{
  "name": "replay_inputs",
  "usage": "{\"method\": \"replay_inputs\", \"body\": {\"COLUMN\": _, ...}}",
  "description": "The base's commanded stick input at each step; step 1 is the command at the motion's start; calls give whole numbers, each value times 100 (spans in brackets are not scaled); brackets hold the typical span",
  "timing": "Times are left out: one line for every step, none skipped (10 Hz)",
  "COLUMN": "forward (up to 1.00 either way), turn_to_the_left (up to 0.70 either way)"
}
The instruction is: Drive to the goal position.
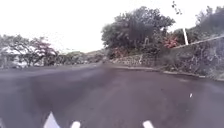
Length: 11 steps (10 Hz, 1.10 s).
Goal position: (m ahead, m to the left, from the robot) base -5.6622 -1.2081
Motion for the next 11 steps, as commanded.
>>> {"method": "replay_inputs", "body": {"forward": 70, "turn_to_the_left": 0}}
{"method": "replay_inputs", "body": {"forward": 70, "turn_to_the_left": 0}}
{"method": "replay_inputs", "body": {"forward": 70, "turn_to_the_left": 0}}
{"method": "replay_inputs", "body": {"forward": 70, "turn_to_the_left": 0}}
{"method": "replay_inputs", "body": {"forward": 70, "turn_to_the_left": 0}}
{"method": "replay_inputs", "body": {"forward": 70, "turn_to_the_left": 0}}
{"method": "replay_inputs", "body": {"forward": 70, "turn_to_the_left": 0}}
{"method": "replay_inputs", "body": {"forward": 70, "turn_to_the_left": 0}}
{"method": "replay_inputs", "body": {"forward": 70, "turn_to_the_left": 0}}
{"method": "replay_inputs", "body": {"forward": 70, "turn_to_the_left": 0}}
{"method": "replay_inputs", "body": {"forward": 70, "turn_to_the_left": 0}}
